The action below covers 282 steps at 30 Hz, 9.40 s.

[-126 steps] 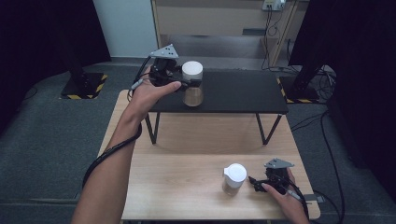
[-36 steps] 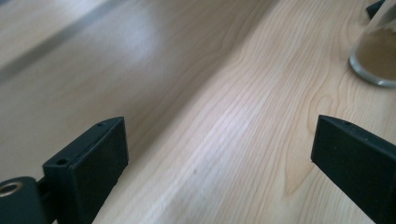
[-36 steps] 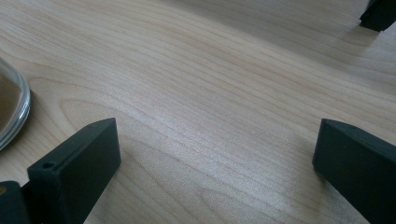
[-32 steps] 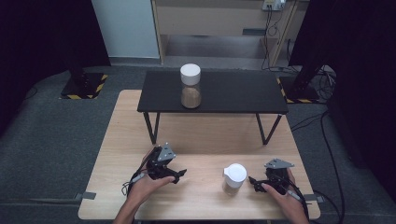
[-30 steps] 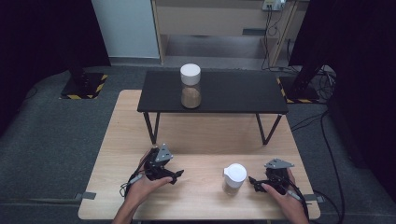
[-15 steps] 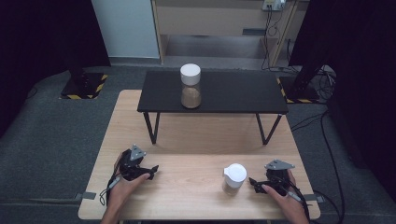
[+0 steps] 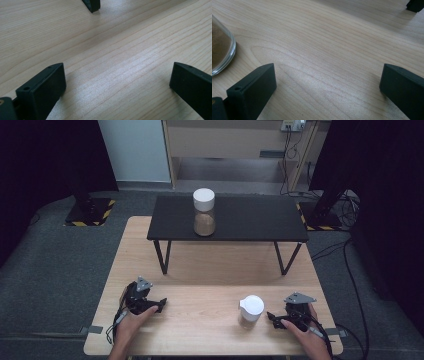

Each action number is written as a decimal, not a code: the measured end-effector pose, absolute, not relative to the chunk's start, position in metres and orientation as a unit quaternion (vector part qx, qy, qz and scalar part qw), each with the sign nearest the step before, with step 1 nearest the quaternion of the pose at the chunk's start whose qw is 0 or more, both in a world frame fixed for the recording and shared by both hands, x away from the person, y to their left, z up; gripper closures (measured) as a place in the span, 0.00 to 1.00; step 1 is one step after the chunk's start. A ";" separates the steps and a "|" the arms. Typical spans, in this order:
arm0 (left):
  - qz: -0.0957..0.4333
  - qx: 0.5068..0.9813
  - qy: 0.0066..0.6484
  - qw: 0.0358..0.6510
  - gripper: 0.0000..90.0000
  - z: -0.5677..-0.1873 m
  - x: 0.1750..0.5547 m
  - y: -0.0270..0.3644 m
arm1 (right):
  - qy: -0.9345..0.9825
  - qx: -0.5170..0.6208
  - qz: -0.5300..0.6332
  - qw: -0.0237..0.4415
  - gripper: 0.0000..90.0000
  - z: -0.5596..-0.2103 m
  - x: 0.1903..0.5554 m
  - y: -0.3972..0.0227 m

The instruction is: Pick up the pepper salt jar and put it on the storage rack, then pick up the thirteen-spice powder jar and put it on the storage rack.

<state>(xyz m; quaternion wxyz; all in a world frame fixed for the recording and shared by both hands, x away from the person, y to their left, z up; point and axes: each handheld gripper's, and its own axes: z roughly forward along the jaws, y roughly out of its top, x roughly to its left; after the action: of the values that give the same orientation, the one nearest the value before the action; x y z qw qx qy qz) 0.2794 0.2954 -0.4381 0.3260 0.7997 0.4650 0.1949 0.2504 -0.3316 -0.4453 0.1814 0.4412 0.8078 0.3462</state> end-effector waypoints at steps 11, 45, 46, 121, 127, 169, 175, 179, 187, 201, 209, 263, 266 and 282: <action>0.197 0.797 0.469 0.326 0.00 -0.438 0.278 0.294 | 0.808 0.441 0.346 0.181 0.02 -0.445 0.250 -0.332; 0.198 0.796 0.471 0.325 0.00 -0.438 0.276 0.293 | 0.856 0.319 0.390 0.119 0.09 -0.418 0.227 -0.334; 0.198 0.796 0.471 0.325 0.00 -0.438 0.276 0.293 | 0.856 0.315 0.392 0.119 0.09 -0.418 0.227 -0.333; 0.198 0.795 0.471 0.326 0.00 -0.439 0.276 0.293 | 0.839 0.287 0.436 0.150 0.35 -0.412 0.230 -0.292; 0.198 0.795 0.471 0.326 0.00 -0.439 0.276 0.293 | 0.836 0.291 0.439 0.154 0.35 -0.405 0.234 -0.304; 0.198 0.795 0.471 0.326 0.00 -0.439 0.276 0.293 | 0.810 0.339 0.444 0.178 0.35 -0.321 0.279 -0.323; 0.198 0.796 0.471 0.326 0.00 -0.439 0.276 0.293 | 0.809 0.335 0.450 0.178 0.35 -0.305 0.281 -0.324; 0.198 0.795 0.471 0.326 0.00 -0.439 0.276 0.293 | 0.807 0.334 0.453 0.179 0.35 -0.294 0.282 -0.325; 0.198 0.795 0.471 0.326 0.00 -0.439 0.276 0.293 | 0.807 0.333 0.454 0.179 0.35 -0.277 0.283 -0.327; 0.198 0.796 0.471 0.326 0.00 -0.439 0.276 0.293 | 0.808 0.333 0.453 0.177 0.35 -0.250 0.289 -0.331; 0.198 0.795 0.471 0.326 0.00 -0.439 0.276 0.293 | 0.805 0.333 0.459 0.176 0.35 -0.239 0.295 -0.332; 0.199 0.794 0.472 0.326 0.00 -0.439 0.276 0.292 | 0.801 0.349 0.446 0.193 0.35 -0.198 0.350 -0.318; 0.199 0.795 0.472 0.326 0.00 -0.439 0.276 0.292 | 0.799 0.352 0.448 0.193 0.35 -0.197 0.353 -0.318; 0.199 0.795 0.472 0.326 0.00 -0.439 0.276 0.292 | 0.801 0.355 0.440 0.194 0.35 -0.195 0.379 -0.308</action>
<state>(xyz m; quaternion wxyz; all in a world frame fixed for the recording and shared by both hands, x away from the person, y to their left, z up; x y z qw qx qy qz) 0.2760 0.2924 -0.4388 0.3259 0.7947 0.4719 0.1986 0.3787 -0.3076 -0.1948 0.1944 0.3554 0.8013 0.4402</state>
